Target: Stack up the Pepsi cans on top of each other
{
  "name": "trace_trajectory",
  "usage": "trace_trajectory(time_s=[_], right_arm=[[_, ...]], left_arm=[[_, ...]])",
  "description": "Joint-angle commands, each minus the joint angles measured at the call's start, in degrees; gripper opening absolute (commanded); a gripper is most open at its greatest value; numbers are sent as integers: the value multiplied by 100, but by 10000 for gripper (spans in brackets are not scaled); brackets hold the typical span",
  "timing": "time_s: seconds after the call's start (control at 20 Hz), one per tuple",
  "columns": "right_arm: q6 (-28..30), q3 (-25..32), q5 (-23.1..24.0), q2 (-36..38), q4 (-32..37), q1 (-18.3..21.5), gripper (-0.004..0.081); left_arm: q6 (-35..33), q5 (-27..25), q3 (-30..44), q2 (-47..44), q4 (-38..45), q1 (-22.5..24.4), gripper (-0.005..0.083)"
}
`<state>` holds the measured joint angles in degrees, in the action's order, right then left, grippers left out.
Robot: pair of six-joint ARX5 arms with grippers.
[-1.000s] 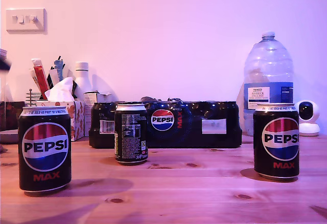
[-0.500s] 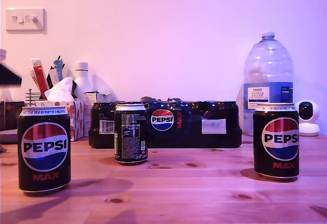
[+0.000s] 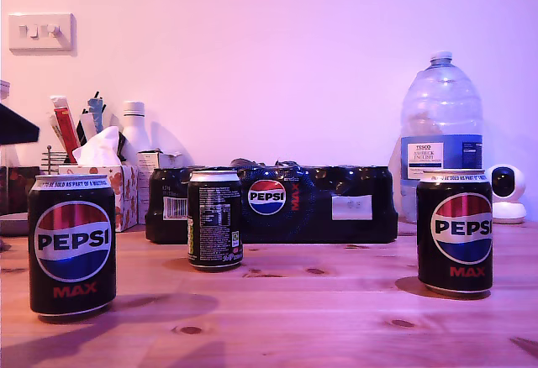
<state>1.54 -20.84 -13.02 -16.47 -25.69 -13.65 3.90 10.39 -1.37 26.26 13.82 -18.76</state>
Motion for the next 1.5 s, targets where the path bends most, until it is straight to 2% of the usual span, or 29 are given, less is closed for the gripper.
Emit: trace_trajectory(time_s=[0.0,0.6,0.85,1.2,1.45], right_arm=[[-4,85,-11,-50,61,-22,-12],[-4,85,-9,-50,70,-22,-12],[-4,85,2,-50,103,-22,-12],[-4,85,0,-50,103,-22,-12],[-2,85,9,-50,109,-22,-12]], left_arm=[[-50,17,103,350,374,-17,783],[-52,22,85,3265,2726,-96,783],[-94,46,-133,4583,3600,-192,783],[-166,48,-850,6190,3926,-192,782],[-247,50,-850,6325,4059,-192,780]])
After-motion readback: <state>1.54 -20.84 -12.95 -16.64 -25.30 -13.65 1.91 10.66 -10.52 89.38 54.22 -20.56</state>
